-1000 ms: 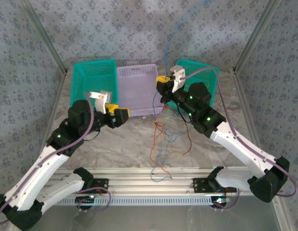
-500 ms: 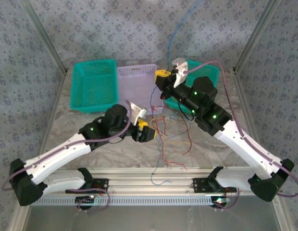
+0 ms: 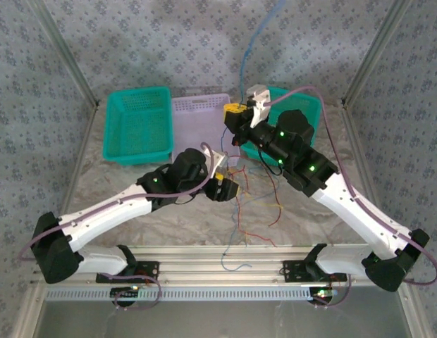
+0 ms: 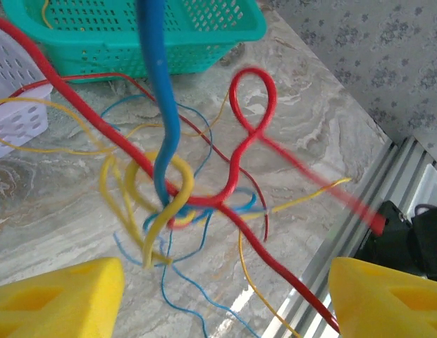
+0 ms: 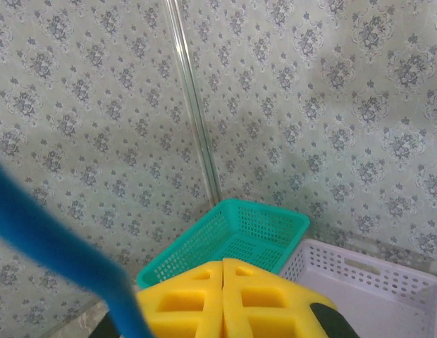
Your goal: Untangle the cables
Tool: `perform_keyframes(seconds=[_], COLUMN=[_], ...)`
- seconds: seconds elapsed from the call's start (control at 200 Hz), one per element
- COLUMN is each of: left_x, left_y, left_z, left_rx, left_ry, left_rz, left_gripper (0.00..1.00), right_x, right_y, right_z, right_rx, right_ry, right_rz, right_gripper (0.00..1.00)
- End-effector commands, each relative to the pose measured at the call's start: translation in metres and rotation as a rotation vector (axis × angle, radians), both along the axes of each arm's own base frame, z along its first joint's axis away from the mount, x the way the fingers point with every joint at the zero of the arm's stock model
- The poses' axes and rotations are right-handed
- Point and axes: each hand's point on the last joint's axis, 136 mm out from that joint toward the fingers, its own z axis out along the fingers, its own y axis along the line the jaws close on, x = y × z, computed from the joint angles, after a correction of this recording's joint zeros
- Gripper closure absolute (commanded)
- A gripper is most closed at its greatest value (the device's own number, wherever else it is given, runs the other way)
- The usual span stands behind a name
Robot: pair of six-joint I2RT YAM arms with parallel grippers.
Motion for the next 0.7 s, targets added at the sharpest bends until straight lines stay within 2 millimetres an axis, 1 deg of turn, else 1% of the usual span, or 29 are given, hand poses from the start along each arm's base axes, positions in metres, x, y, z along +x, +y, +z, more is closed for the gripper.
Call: perform_keyframes(seconds=[0.0,0.045,0.08,0.145,0.195,0.26,0.305,0.31,0.365,0.515,0.625,0.695], left_x=[0.007,0.009,0.009,0.009,0.009,0.01,0.011,0.011,0.013,0.016,0.014,0.009], left_y=[-0.009,-0.008,-0.008,-0.008,-0.007,-0.005,-0.003,-0.003,0.002,0.022,0.039,0.047], left_z=[0.018,0.015,0.012,0.009,0.007,0.004,0.001,0.001,-0.001,-0.008,-0.016,-0.022], left_rx=[-0.042,-0.033,-0.028,-0.018,-0.013,-0.001,0.009,0.011,0.025,0.078,0.143,0.177], left_ry=[-0.045,-0.044,-0.041,-0.038,-0.036,-0.037,-0.037,-0.036,-0.037,-0.027,-0.014,0.008], left_rz=[0.002,0.01,0.014,0.015,0.014,0.018,0.021,0.021,0.032,0.055,0.081,0.077], left_gripper=[0.41,0.58,0.67,0.79,0.87,1.0,1.0,1.0,1.0,1.0,1.0,1.0], right_x=[-0.006,-0.006,-0.006,-0.005,-0.004,-0.002,0.0,0.001,0.004,0.014,0.019,0.021], right_y=[0.0,-0.001,-0.002,-0.006,-0.01,-0.017,-0.023,-0.026,-0.035,-0.081,-0.107,-0.125], right_z=[0.021,0.021,0.023,0.026,0.028,0.031,0.035,0.036,0.04,0.057,0.062,0.064], right_rx=[0.029,0.029,0.031,0.035,0.041,0.05,0.056,0.06,0.073,0.137,0.168,0.183], right_ry=[-0.039,-0.042,-0.046,-0.049,-0.051,-0.055,-0.061,-0.062,-0.066,-0.076,-0.069,-0.075], right_rz=[0.01,0.008,0.003,-0.013,-0.023,-0.04,-0.061,-0.072,-0.101,-0.222,-0.287,-0.347], right_gripper=[1.0,1.0,1.0,1.0,1.0,1.0,1.0,1.0,1.0,1.0,1.0,1.0])
